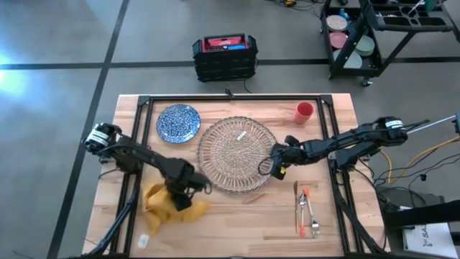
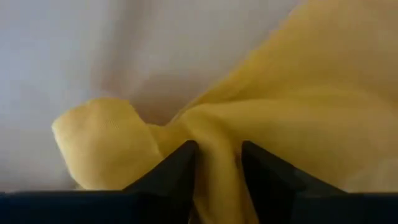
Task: Set table place
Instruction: Move the yellow napkin to the bottom left of the table, then put the blue and white patterned plate on the brown table mat
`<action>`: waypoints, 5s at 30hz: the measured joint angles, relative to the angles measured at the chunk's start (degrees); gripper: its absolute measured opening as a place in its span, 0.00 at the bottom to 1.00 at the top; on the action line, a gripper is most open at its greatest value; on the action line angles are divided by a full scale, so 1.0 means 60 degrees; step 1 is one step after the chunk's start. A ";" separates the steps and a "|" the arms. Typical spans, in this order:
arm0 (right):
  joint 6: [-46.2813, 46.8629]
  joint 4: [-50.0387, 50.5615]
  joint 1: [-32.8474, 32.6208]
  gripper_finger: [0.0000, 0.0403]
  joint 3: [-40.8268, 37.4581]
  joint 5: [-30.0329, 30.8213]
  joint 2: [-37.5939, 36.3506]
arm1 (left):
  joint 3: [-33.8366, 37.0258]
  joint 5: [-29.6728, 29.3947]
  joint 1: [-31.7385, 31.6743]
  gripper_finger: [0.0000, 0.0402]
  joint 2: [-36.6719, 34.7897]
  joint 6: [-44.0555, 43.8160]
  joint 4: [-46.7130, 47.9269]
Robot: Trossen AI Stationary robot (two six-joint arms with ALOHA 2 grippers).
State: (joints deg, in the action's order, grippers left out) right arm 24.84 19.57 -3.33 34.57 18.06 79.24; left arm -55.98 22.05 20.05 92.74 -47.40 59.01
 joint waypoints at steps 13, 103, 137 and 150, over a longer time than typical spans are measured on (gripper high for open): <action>0.0103 -0.0114 -0.0005 0.21 0.0000 -0.0005 0.0000 | -0.0637 -0.4080 0.0838 0.17 -0.2202 -0.0077 0.0002; -0.1064 -0.3178 0.0783 0.37 0.0739 -0.1268 0.0632 | 0.1771 -0.6707 -0.8715 0.41 -0.3542 0.3486 -0.4650; -0.1147 -0.2925 0.0721 0.32 0.0736 -0.1333 0.0714 | 0.2112 -0.2804 -1.0244 0.37 -0.1106 0.4145 -0.5159; -0.1071 -0.2809 0.0725 0.28 0.0736 -0.1333 0.0711 | 0.2141 -0.2420 -1.0240 0.01 -0.1127 0.5042 -0.5349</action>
State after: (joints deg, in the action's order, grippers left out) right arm 18.41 2.72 1.02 38.98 10.07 83.51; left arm -43.13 7.53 -41.39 85.97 -17.15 26.92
